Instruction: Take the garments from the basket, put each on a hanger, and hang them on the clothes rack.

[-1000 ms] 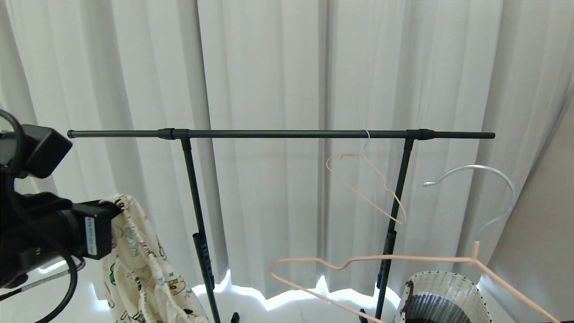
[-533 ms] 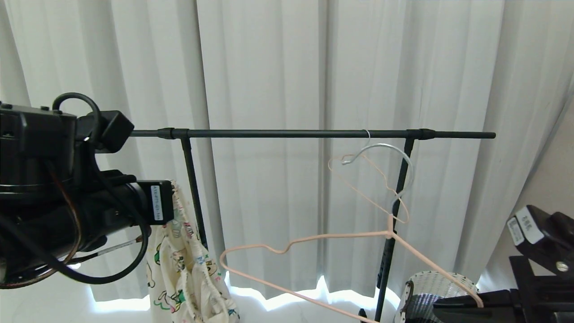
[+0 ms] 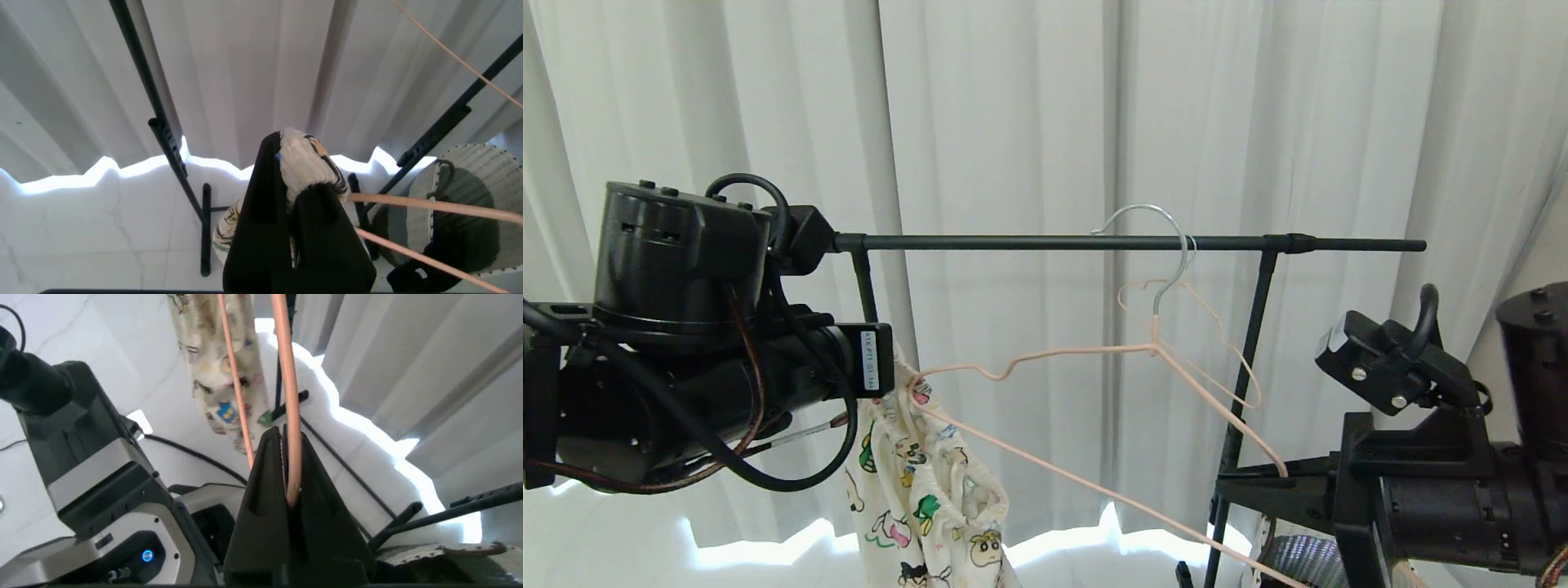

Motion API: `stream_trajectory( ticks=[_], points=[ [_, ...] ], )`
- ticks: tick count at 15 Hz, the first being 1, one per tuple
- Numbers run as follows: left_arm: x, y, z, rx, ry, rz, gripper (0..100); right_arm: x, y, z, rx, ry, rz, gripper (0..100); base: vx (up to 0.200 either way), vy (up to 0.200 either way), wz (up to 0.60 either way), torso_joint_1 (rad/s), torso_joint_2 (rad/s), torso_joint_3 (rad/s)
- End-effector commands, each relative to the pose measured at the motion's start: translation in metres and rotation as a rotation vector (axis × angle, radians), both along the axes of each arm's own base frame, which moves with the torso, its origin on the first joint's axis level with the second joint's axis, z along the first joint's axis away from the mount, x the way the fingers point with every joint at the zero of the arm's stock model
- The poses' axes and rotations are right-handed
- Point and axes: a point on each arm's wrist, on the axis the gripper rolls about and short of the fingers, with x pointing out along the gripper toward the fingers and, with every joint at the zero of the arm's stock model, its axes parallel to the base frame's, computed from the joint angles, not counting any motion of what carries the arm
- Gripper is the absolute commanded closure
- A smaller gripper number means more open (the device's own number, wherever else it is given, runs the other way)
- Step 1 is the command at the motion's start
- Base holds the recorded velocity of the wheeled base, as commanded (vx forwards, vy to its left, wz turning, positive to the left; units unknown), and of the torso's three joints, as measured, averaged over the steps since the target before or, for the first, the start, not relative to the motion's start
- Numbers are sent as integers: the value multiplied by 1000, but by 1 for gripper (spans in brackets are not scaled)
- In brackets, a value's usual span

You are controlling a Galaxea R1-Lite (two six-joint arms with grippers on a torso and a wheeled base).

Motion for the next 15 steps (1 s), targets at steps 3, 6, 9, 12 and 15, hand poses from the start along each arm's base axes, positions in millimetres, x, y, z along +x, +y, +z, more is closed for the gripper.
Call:
stream_trajectory(
  ticks=[3,6,9,12,15],
  points=[
    [5,-2,0,0,1,4,100,-8,14,-4,-4,42,49,100,0,0,0,0,0,0],
    [4,-2,2,-4,-8,0,100,1,26,-8,-1,9,-15,100,0,0,0,0,0,0],
    [2,-2,4,-9,-18,0,100,7,48,-7,37,5,-30,100,0,0,0,0,0,0],
    [2,-2,11,-21,-39,-5,100,1,62,-11,28,27,3,100,0,0,0,0,0,0],
    [-11,-11,25,-50,-86,-66,100,4,75,-20,8,23,-26,100,0,0,0,0,0,0]
  ],
)
